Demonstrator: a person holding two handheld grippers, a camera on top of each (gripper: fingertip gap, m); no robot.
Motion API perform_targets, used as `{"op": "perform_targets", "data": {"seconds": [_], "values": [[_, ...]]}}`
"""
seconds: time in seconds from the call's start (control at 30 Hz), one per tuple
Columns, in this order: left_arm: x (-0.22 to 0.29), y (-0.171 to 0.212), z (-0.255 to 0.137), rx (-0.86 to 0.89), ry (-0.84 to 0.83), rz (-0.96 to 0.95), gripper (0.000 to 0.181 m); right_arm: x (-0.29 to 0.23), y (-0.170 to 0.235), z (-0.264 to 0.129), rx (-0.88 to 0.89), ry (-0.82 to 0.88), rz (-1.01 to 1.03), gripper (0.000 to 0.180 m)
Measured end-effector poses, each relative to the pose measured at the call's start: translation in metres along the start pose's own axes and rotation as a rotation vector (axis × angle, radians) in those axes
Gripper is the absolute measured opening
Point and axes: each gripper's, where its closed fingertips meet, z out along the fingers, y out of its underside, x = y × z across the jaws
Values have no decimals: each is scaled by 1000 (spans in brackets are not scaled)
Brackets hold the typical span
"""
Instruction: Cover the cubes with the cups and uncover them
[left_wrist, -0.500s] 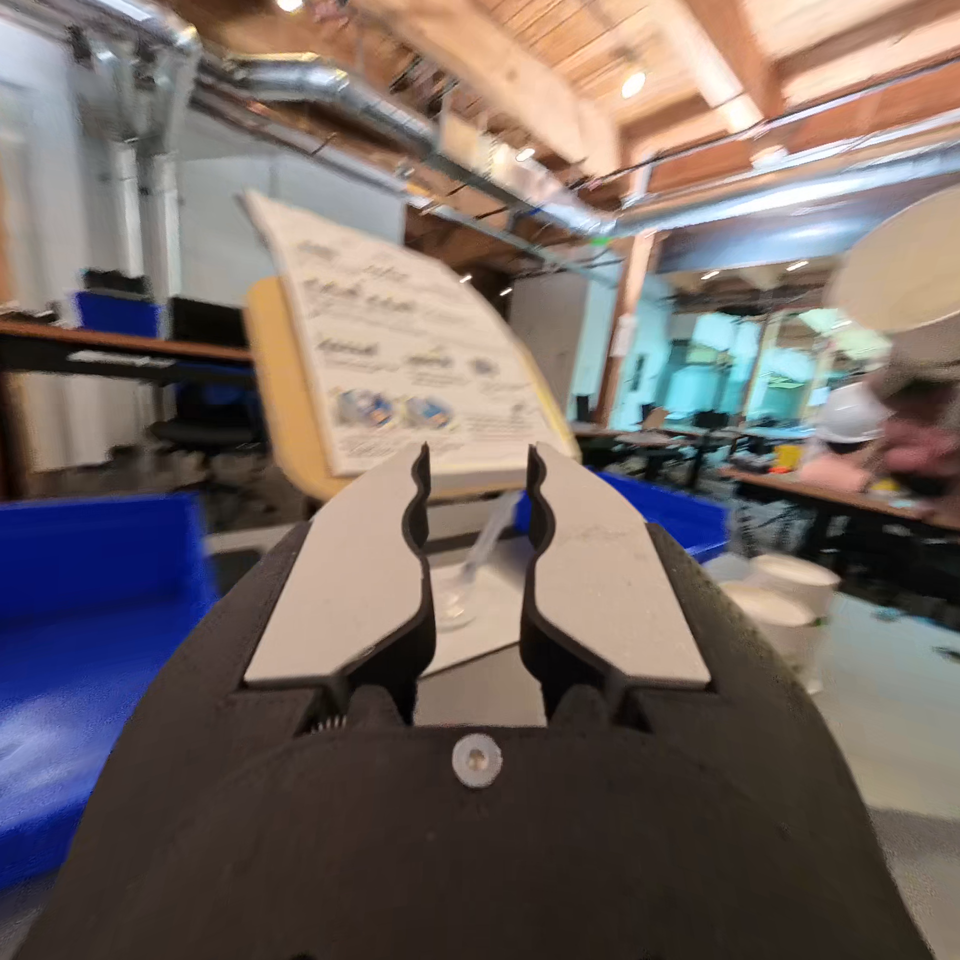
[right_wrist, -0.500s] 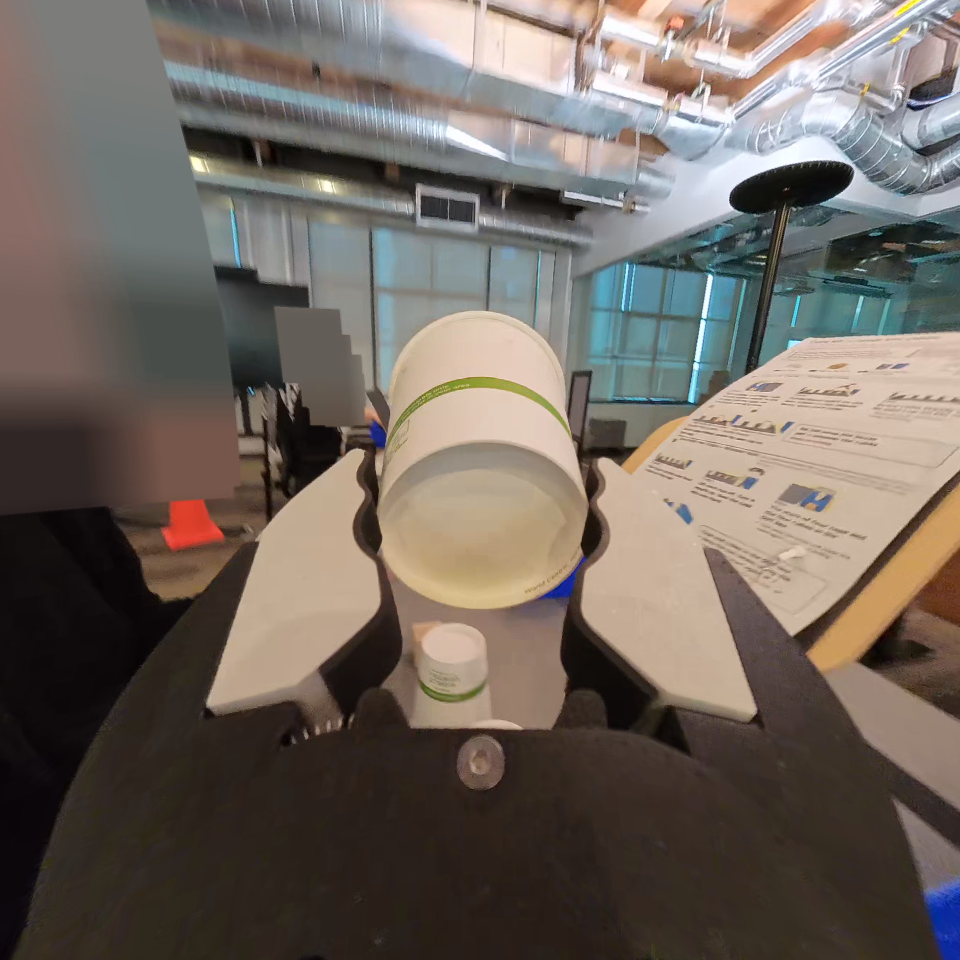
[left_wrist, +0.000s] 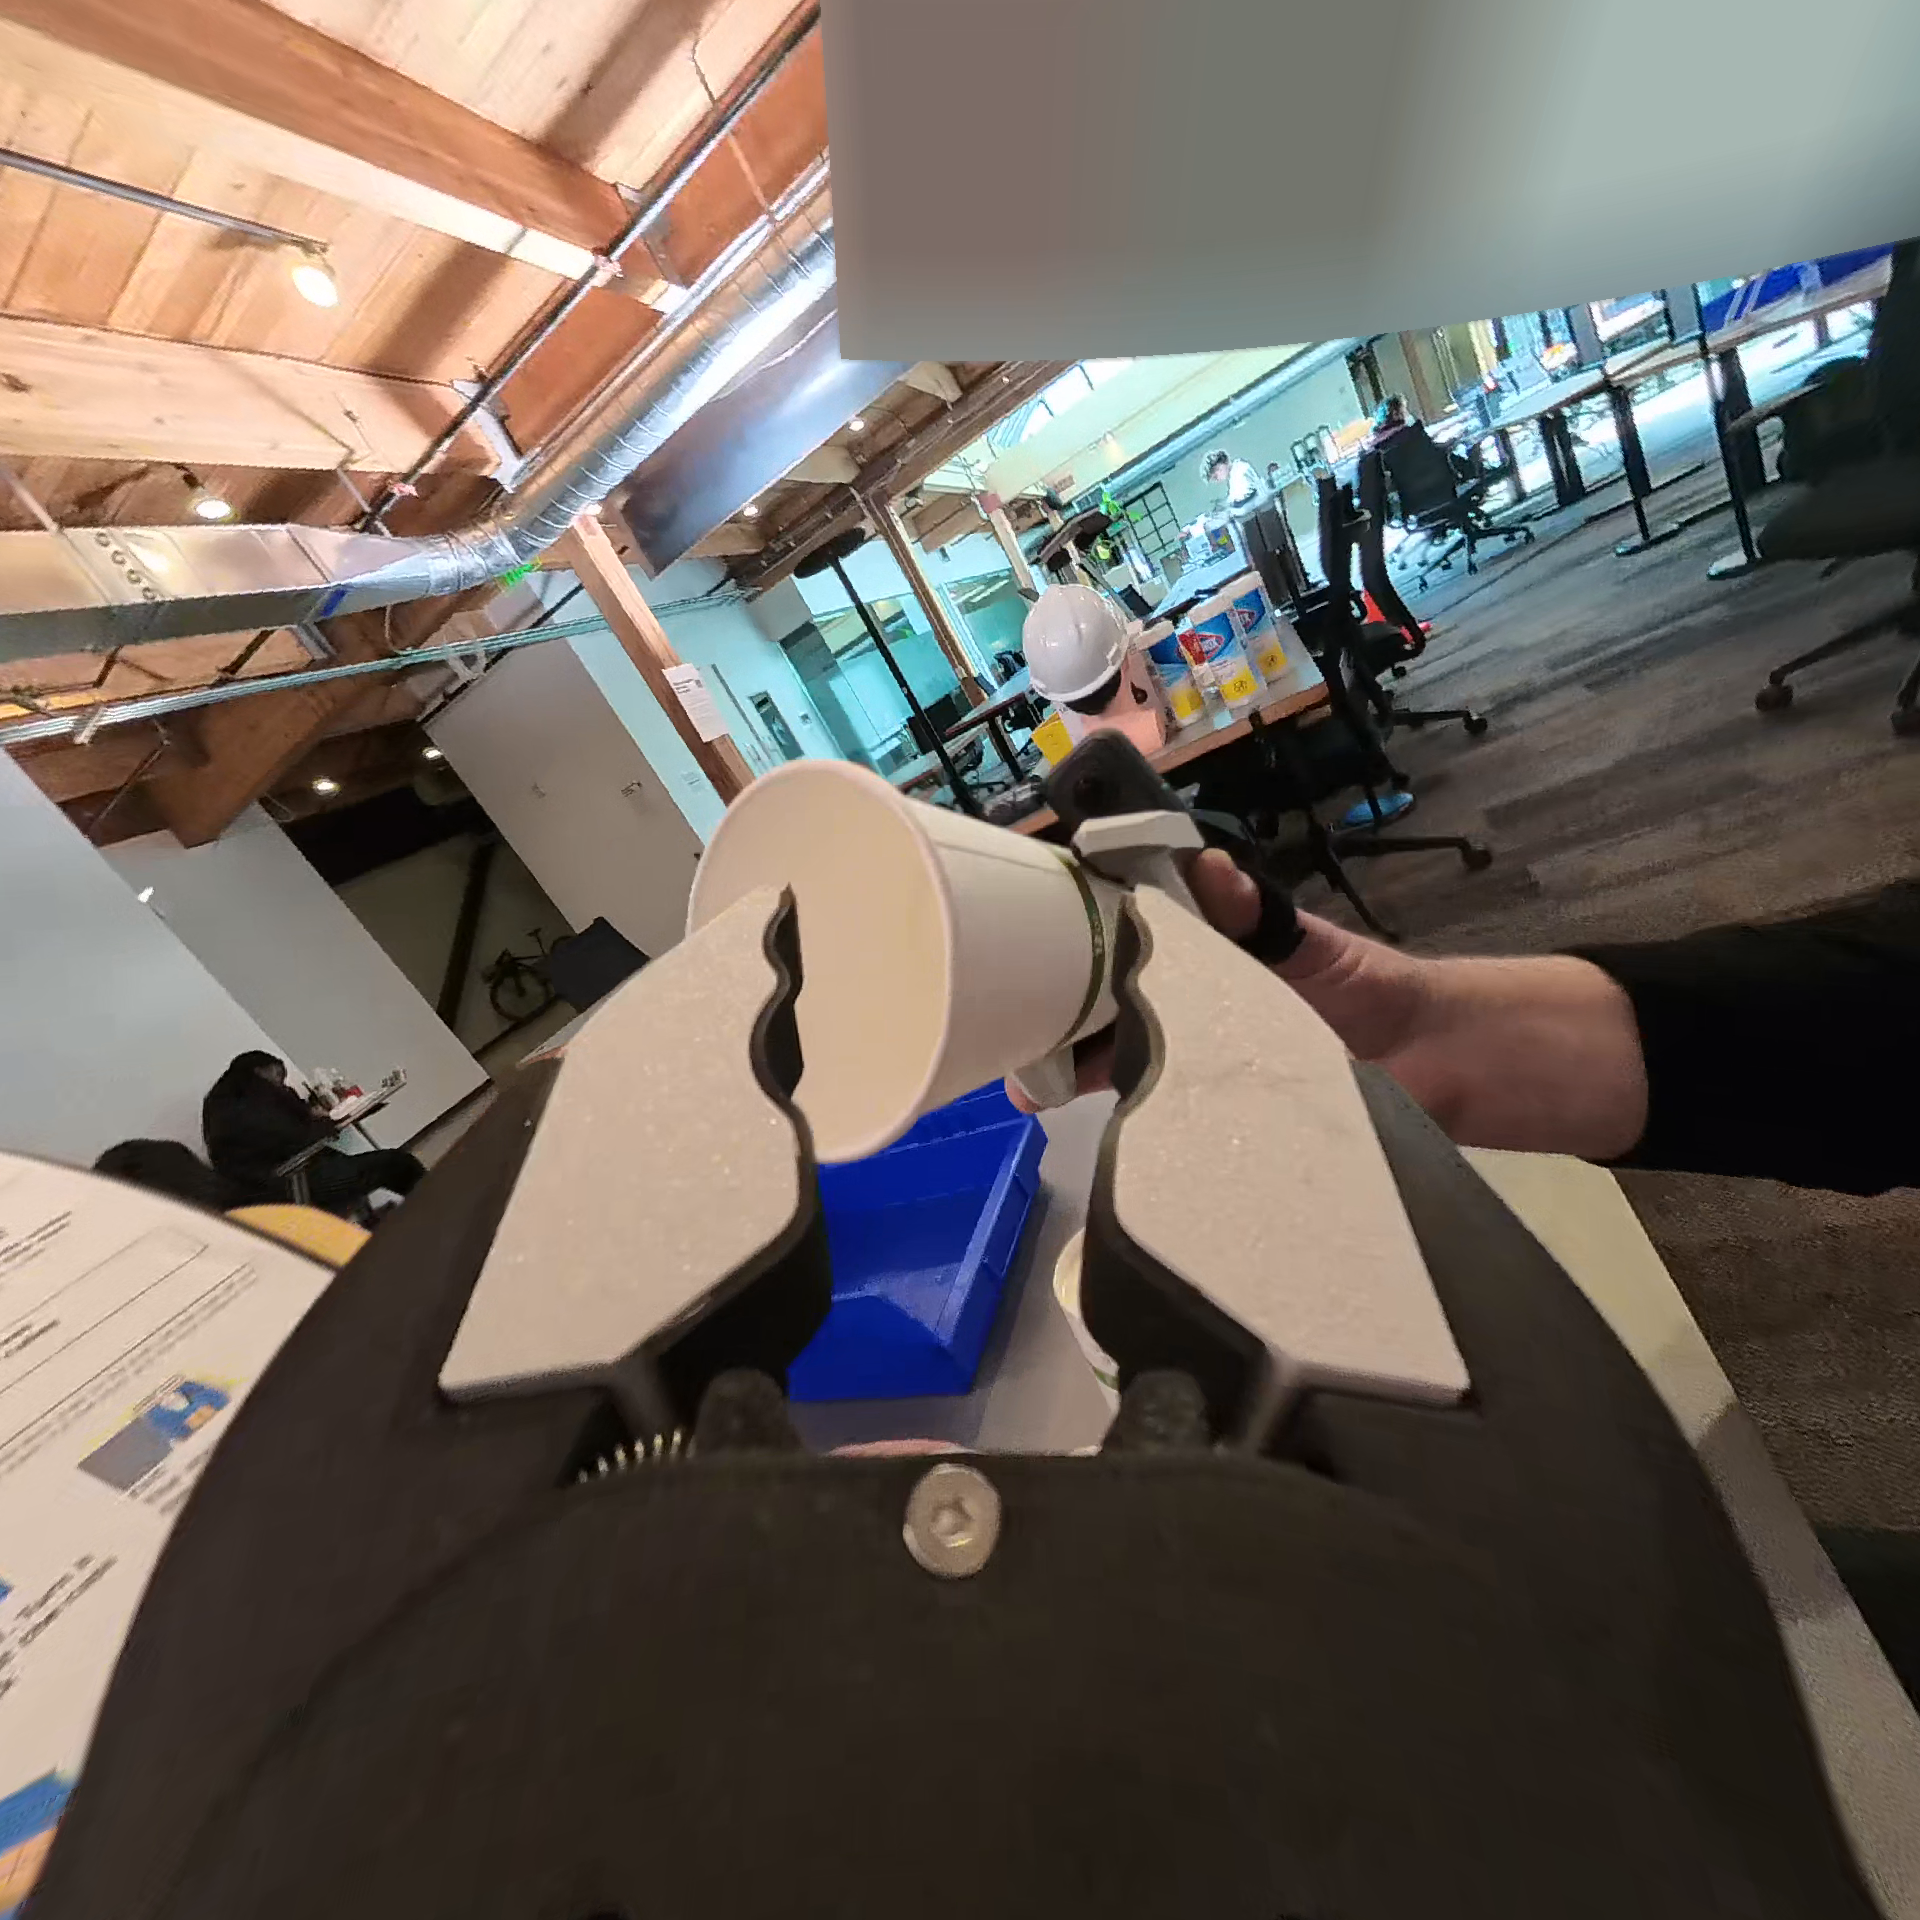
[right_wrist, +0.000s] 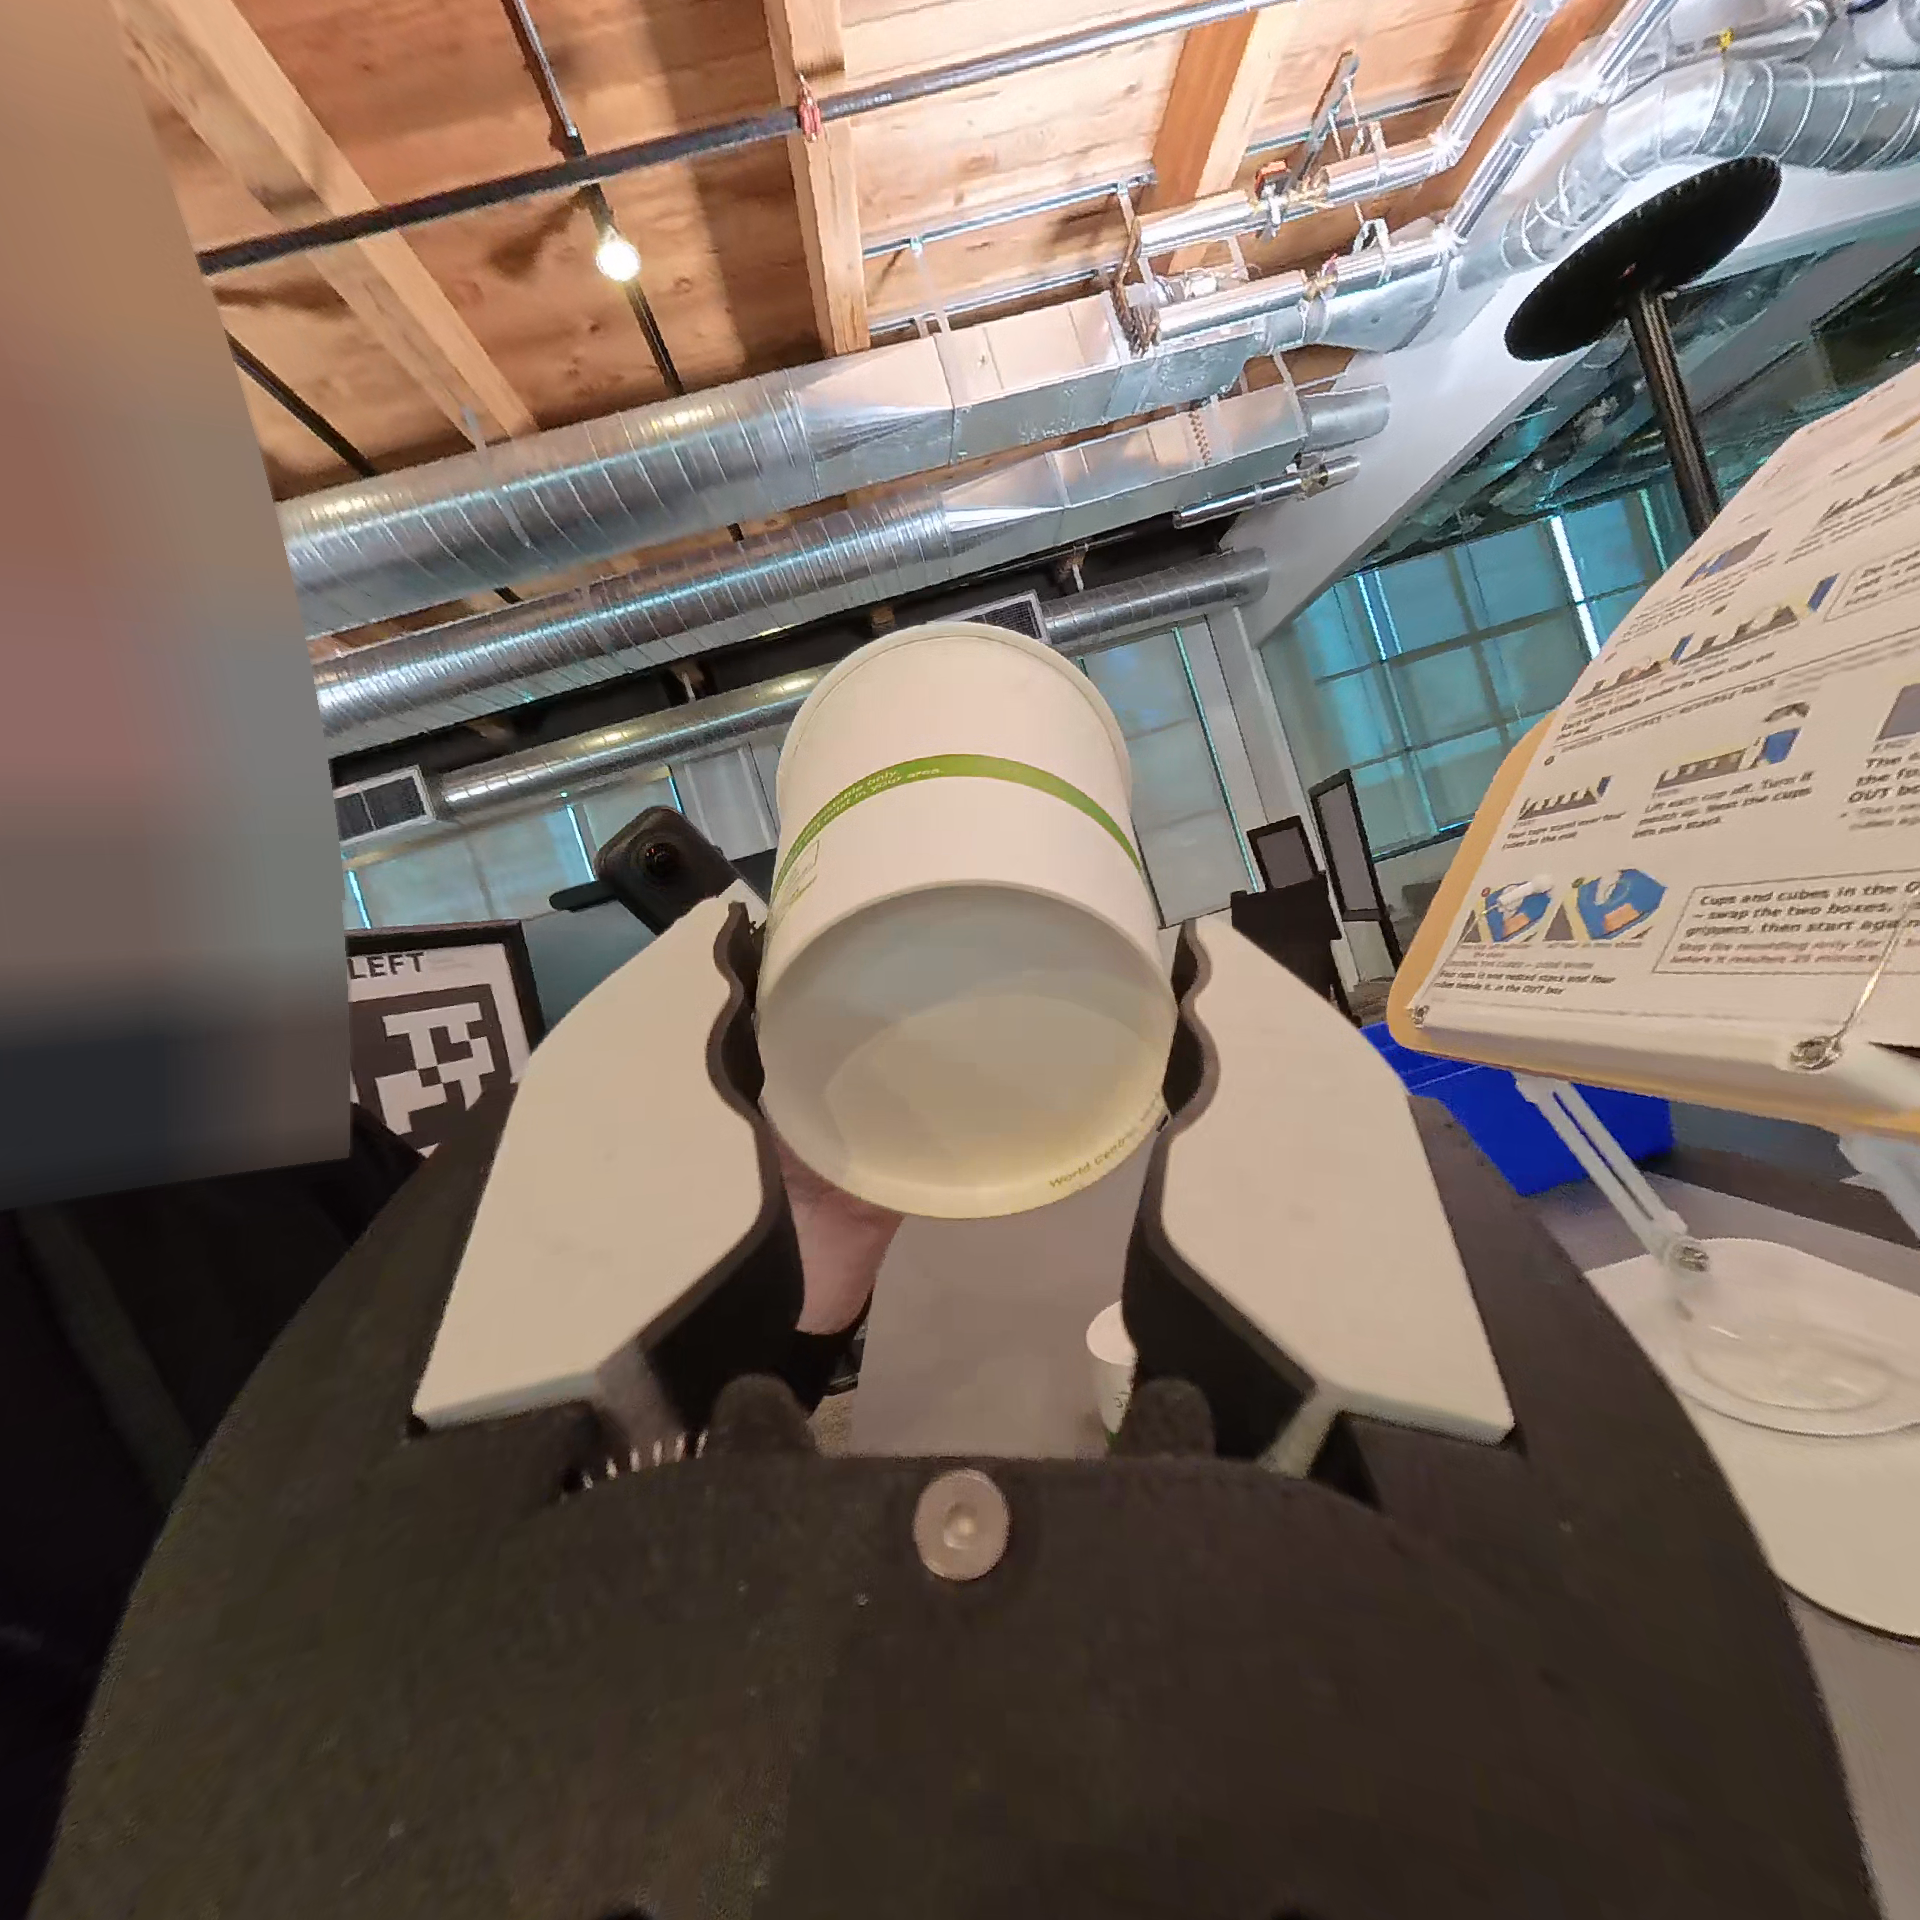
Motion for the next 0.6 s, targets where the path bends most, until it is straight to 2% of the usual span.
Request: {"op": "perform_targets", "data": {"seconds": [0.2,0.33,0.53,0.6], "values": [[12,12,18,-78,106,8,42,0,9,-2,1,-21,50,78],[20,24,23,-105,193,-37,11,-2,14,-1,24,-48,80,78],[28,28,26,-141,290,-77,4,-2,13,-5,36,-41,81,78],[25,25,25,-141,299,-77,3,-1,13,-7,15,-16,61,86]]}}
